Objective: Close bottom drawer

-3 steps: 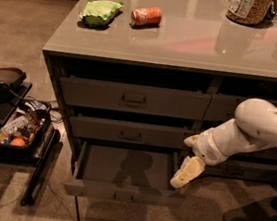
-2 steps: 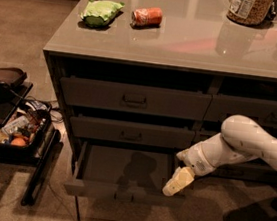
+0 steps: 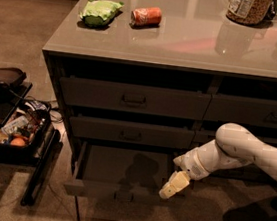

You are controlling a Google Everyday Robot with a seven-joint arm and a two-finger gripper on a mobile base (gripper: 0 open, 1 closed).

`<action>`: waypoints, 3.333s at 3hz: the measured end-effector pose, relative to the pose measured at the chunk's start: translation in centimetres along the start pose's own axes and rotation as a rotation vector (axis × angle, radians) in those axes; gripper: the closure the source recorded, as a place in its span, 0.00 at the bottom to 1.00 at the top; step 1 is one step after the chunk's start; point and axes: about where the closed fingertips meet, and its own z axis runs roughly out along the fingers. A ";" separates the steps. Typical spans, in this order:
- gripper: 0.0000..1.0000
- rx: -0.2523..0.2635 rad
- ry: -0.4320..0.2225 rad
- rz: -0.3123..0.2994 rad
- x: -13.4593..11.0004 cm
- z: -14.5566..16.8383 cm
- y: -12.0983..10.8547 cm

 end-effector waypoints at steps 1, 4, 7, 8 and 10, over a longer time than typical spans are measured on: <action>0.00 -0.015 0.009 0.035 0.7 1.9 -0.8; 0.00 -0.016 -0.079 0.068 1.7 8.7 -1.3; 0.00 0.074 -0.052 0.031 0.2 9.3 -3.0; 0.00 0.178 0.110 -0.025 1.0 10.1 -3.4; 0.00 0.193 0.180 -0.062 1.5 13.0 -2.5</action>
Offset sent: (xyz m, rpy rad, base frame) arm 0.0035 0.0270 -0.1117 0.0276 0.1528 -0.0641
